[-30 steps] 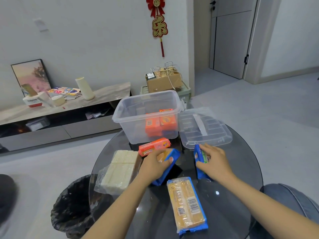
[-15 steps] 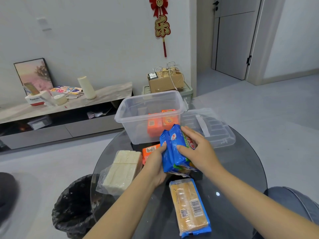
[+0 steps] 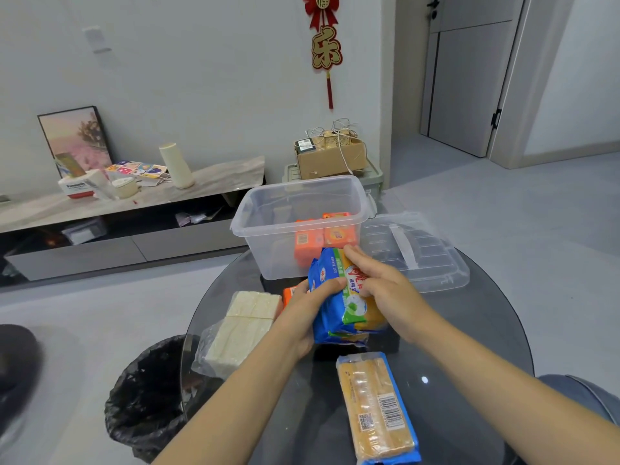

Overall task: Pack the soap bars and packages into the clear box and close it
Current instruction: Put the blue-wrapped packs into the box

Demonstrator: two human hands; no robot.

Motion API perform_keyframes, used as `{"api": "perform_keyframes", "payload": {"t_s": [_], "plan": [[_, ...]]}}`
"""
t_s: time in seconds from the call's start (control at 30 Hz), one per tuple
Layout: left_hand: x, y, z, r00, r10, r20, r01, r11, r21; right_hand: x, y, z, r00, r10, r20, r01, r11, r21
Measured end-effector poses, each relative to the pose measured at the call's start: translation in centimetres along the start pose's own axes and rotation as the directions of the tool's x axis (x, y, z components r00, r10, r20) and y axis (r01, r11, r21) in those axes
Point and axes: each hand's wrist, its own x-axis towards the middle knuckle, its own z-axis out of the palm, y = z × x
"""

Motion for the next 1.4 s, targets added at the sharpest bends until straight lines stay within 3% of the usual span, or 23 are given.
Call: {"api": "perform_keyframes", "payload": {"t_s": [0.13, 0.23, 0.3, 0.43, 0.63, 0.73, 0.9, 1.03, 1.17, 1.3, 1.4], "plan": [[0.4, 0.3, -0.3, 1.0, -0.005, -0.019, 0.004, 0.999, -0.054, 0.6, 0.5, -0.2, 0.997, -0.074, -0.011, 0.073, 0.997, -0.033], [0.4, 1.1, -0.9, 1.0, 0.017, 0.018, -0.014, 0.987, -0.16, 1.3, 0.6, -0.4, 0.998, 0.069, 0.004, -0.069, 0.995, 0.077], [0.4, 2.1, -1.2, 0.998, 0.05, 0.029, -0.044, 0.984, -0.171, 2.0, 0.1, -0.6, 0.978, 0.171, 0.117, -0.186, 0.974, 0.132], [0.8, 5.0, -1.2, 0.993, 0.113, 0.026, -0.108, 0.986, -0.127, 3.9, -1.9, -0.6, 0.968, 0.115, 0.222, -0.15, 0.978, 0.148], [3.0, 11.6, -1.4, 0.98, 0.176, 0.095, -0.182, 0.982, 0.059, 9.1, -6.3, -0.2, 0.983, 0.071, 0.172, -0.104, 0.976, 0.193], [4.8, 15.6, -1.6, 0.982, 0.187, 0.031, -0.19, 0.968, 0.165, 12.6, -8.3, 0.4, 0.985, 0.074, 0.158, -0.102, 0.98, 0.172], [10.2, 19.6, -3.4, 0.971, 0.121, -0.207, -0.058, 0.956, 0.287, 20.0, -9.0, 2.3, 0.964, 0.22, 0.15, -0.244, 0.955, 0.167], [13.7, 19.3, -5.3, 0.941, -0.066, -0.333, 0.198, 0.903, 0.381, 24.1, -6.8, 4.1, 0.864, 0.449, 0.227, -0.485, 0.863, 0.142], [16.8, 17.8, -6.9, 0.908, -0.136, -0.397, 0.325, 0.827, 0.458, 26.4, -4.0, 5.3, 0.779, 0.561, 0.28, -0.611, 0.779, 0.139], [18.2, 16.7, -7.5, 0.895, -0.179, -0.408, 0.375, 0.796, 0.475, 27.4, -2.8, 5.6, 0.75, 0.604, 0.268, -0.643, 0.762, 0.081], [18.6, 16.3, -7.9, 0.894, -0.173, -0.414, 0.387, 0.764, 0.516, 27.3, -2.5, 6.0, 0.735, 0.63, 0.252, -0.632, 0.77, -0.083]]}}
